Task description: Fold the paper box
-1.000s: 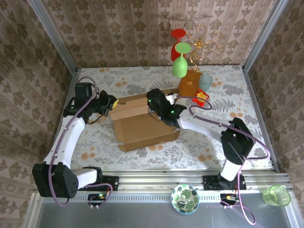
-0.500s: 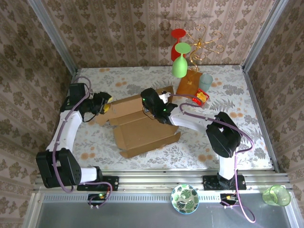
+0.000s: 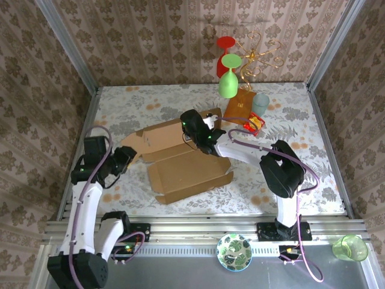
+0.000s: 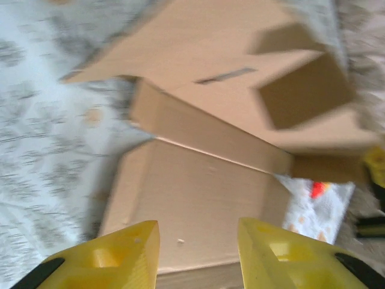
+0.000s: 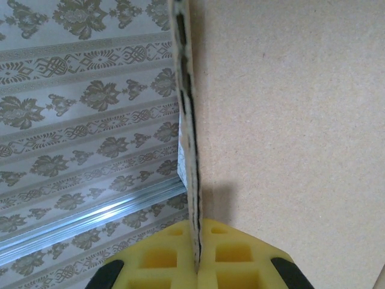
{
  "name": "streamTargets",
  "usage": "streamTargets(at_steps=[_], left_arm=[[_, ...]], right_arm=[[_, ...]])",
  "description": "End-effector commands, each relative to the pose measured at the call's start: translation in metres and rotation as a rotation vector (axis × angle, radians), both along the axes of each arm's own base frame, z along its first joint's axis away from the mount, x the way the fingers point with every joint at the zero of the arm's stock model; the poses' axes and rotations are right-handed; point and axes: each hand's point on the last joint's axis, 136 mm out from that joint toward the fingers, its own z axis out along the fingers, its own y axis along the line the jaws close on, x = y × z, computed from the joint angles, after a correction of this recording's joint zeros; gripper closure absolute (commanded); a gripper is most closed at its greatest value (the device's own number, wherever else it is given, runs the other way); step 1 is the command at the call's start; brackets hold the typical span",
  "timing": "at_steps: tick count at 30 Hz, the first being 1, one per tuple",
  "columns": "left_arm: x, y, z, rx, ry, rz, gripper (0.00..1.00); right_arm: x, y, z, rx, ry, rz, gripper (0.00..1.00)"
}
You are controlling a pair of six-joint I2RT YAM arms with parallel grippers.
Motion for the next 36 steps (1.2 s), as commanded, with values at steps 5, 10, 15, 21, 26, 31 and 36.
streamTargets(at_steps=[5,10,15,21,26,31,36], left_arm=[[0.019,0.049,0.007,0.319,-0.011,0.003,0.64],[0.026,0.068,-0.004,0.441,-0.008,-0.012,0.75],[0.037,0.062,-0.021,0.427,-0.060,-0.066,0.85],[0.046,0.040,-0.032,0.329,-0.159,-0.139,0.89],[0.044,0.031,-0.038,0.297,-0.186,-0.171,0.90],[0.043,0.029,-0.039,0.282,-0.188,-0.167,0.90],[0.046,0.029,-0.036,0.286,-0.197,-0.167,0.83]], right_arm=[[0.009,-0.002,-0.005,-0.062,-0.031,0.043,1.00],[0.014,-0.004,-0.001,-0.067,-0.097,0.092,1.00],[0.011,-0.002,-0.001,-0.038,-0.178,0.132,1.00],[0.006,-0.012,0.002,-0.009,-0.243,0.163,1.00],[0.002,-0.016,0.012,0.041,-0.303,0.180,1.00],[0.009,-0.011,0.040,0.091,-0.375,0.173,1.00],[0.019,-0.006,0.062,0.136,-0.432,0.161,1.00]])
